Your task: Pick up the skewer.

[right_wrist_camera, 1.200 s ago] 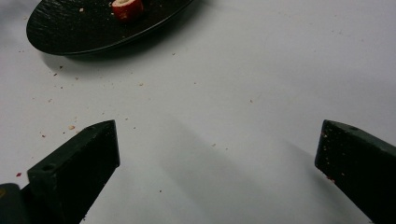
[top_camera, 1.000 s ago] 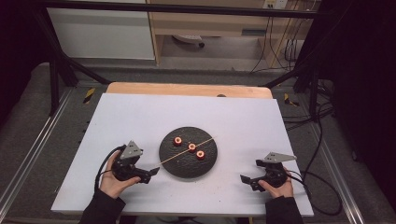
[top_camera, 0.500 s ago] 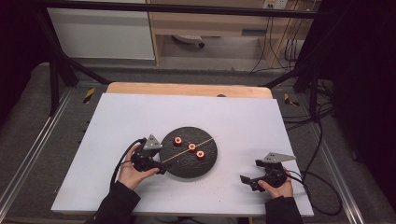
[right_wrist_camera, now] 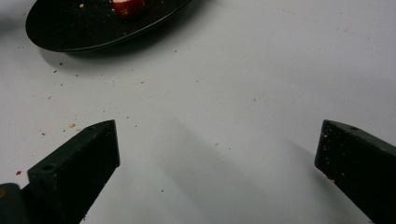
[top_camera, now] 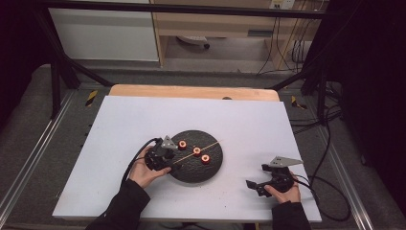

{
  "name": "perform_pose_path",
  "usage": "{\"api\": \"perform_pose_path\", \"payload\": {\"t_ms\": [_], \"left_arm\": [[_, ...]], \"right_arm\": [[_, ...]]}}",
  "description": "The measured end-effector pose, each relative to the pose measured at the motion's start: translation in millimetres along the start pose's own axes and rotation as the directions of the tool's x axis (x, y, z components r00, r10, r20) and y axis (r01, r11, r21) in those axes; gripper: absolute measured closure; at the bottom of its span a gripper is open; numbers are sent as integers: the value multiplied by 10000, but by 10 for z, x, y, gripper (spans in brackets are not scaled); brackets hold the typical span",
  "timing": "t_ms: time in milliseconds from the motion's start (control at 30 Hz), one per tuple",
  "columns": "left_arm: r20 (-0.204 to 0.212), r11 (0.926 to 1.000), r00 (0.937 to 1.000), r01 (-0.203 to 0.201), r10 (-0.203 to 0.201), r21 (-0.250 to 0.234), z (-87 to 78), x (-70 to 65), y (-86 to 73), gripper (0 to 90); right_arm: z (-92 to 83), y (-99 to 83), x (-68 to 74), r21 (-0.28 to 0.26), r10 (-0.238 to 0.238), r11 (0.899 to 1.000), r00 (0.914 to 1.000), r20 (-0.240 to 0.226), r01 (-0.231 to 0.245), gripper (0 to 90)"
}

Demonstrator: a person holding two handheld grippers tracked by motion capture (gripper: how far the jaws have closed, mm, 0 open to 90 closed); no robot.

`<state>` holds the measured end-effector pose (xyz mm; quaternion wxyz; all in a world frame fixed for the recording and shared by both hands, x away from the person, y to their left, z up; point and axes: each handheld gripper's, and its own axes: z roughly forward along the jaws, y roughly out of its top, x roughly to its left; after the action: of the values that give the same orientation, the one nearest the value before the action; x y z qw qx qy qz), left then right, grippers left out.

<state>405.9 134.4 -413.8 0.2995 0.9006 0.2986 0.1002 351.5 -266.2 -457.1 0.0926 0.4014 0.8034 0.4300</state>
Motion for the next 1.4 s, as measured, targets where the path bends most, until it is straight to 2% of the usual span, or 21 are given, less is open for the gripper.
{"api": "perform_pose_path", "payload": {"t_ms": [100, 300, 633, 900, 1167, 1400], "left_arm": [[6, 9995, 9997, -243, 243, 195, 26, 1, 27, 552], [77, 9979, 9991, -411, 407, 491, 68, 24, 39, 653], [264, 9951, 9983, -545, 525, 820, 123, 35, 82, 770], [223, 9927, 9975, -685, 666, 990, 134, 31, 115, 847], [194, 9921, 9971, -748, 732, 1007, 132, 17, 117, 877], [121, 9961, 9978, -652, 646, 596, 65, -3, 109, 883]], "right_arm": [[0, 0, 0, -14, 1, 10000, 10000, -8, -1, 5], [5, -1, 4, 17, 56, 10000, 10000, -25, -56, 5], [9, -2, 3, 25, 33, 10000, 10000, -22, -33, 5], [12, -3, 3, 56, 24, 10000, 10000, -55, -24, 5], [12, -3, 4, 64, 30, 10000, 10000, -63, -30, 5], [9, -4, 4, 29, 5, 10000, 10000, -37, -4, 5]]}}
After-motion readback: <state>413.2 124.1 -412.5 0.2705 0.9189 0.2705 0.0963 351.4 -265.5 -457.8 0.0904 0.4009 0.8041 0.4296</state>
